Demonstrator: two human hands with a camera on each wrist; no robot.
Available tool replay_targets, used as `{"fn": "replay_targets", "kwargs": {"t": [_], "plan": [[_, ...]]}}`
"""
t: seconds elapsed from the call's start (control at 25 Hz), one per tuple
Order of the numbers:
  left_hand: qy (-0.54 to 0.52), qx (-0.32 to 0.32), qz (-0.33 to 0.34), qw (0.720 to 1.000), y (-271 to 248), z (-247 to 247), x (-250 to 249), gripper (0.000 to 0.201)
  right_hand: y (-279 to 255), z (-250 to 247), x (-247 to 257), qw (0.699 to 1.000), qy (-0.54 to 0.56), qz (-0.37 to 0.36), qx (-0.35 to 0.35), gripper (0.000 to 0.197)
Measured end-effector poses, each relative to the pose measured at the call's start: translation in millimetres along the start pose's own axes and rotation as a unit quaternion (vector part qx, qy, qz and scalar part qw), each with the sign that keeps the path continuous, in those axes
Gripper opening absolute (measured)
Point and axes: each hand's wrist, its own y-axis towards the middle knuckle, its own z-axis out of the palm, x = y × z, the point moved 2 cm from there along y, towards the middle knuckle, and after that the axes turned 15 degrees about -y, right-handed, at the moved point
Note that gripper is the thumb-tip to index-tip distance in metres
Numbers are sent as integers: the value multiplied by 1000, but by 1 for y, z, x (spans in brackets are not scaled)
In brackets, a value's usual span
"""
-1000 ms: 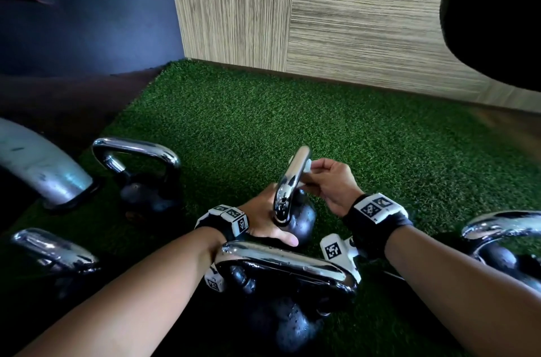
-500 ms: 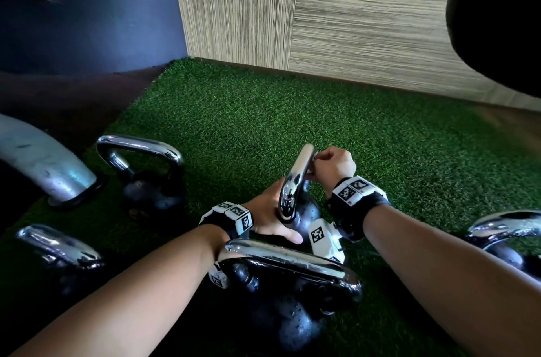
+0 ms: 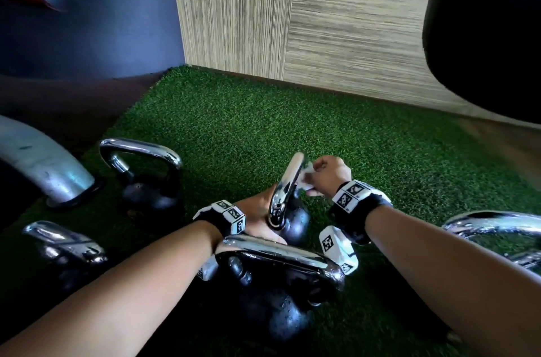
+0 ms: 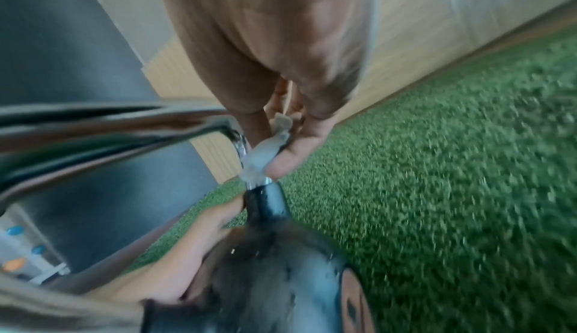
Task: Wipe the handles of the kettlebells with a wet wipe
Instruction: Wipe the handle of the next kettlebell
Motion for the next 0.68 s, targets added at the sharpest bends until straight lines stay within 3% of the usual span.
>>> {"fn": "replay_targets", "kwargs": {"t": [0.12, 0.24, 0.32, 0.4, 0.44, 0.52, 0.68], "plan": [[65, 16, -86, 994, -10, -24, -13, 78, -9, -29, 19, 991, -44, -89, -91, 23], [-10, -86, -72, 994, -28, -69, -50, 34, -12, -40, 46, 964, -148, -205, -81, 30], [3, -143, -32, 989, -40, -88, -77, 51, -11, -36, 54, 936, -250, -245, -24, 35], [90, -82, -36, 992, -52, -85, -105, 63, -9, -27, 56, 891, -358, -280, 3, 45], [146, -51, -32, 987, -58, -80, -119, 62, -8, -24, 56, 872, -392, -295, 3, 46], [210, -60, -28, 975, -65, -72, -138, 55, -7, -21, 57, 850, -422, -315, -1, 43], [274, -56, -106, 954, -57, -79, -147, 45, -12, -24, 61, 828, -461, -320, -19, 35]]}}
